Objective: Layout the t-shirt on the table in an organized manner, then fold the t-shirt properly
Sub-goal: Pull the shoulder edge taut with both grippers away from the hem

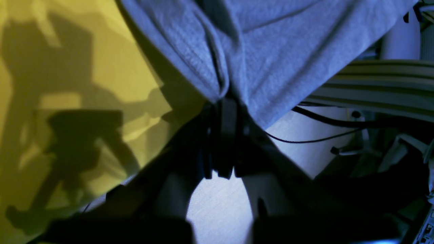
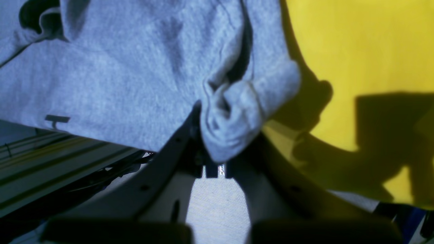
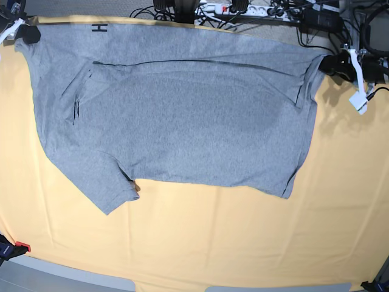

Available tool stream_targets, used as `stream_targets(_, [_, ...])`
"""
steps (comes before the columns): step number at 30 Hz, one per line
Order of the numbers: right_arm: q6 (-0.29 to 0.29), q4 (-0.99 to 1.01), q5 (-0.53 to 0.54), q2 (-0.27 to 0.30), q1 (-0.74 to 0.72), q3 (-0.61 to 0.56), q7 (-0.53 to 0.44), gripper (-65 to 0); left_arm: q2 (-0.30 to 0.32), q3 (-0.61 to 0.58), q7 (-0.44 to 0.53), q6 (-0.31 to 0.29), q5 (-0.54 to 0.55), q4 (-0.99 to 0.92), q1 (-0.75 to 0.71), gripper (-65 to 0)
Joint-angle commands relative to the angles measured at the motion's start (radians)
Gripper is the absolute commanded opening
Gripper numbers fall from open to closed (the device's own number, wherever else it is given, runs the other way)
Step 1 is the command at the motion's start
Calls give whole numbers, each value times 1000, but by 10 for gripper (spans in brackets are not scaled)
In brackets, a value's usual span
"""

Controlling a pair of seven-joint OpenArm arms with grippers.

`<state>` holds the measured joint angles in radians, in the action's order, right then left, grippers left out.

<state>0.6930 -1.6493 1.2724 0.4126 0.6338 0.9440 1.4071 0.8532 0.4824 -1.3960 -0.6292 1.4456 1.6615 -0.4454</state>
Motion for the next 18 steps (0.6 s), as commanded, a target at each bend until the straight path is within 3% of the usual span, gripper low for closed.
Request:
stream_targets(1, [5,-13,3,26,6,10,-11,-650,31,11,0,0,35,10,5,-650])
stream_targets(6, [5,-13,11,26,6,10,-11,-650,31,11,0,0,38,10,5,-650])
stream_targets(7, [5,-13,11,26,6,10,-11,-650,31,11,0,0,38,10,5,-626])
stream_targets(12, [5,-13,76,35,6,10,-11,-413,31,11,0,0,38,10,8,-301])
stream_targets(14, [5,-13,97,44,6,10,-11,-373,34,15,0,0,38,10,11,-261])
stream_targets(18, [5,-13,158,73,6,24,-11,-371,34,92,0,0,38,10,11,-261])
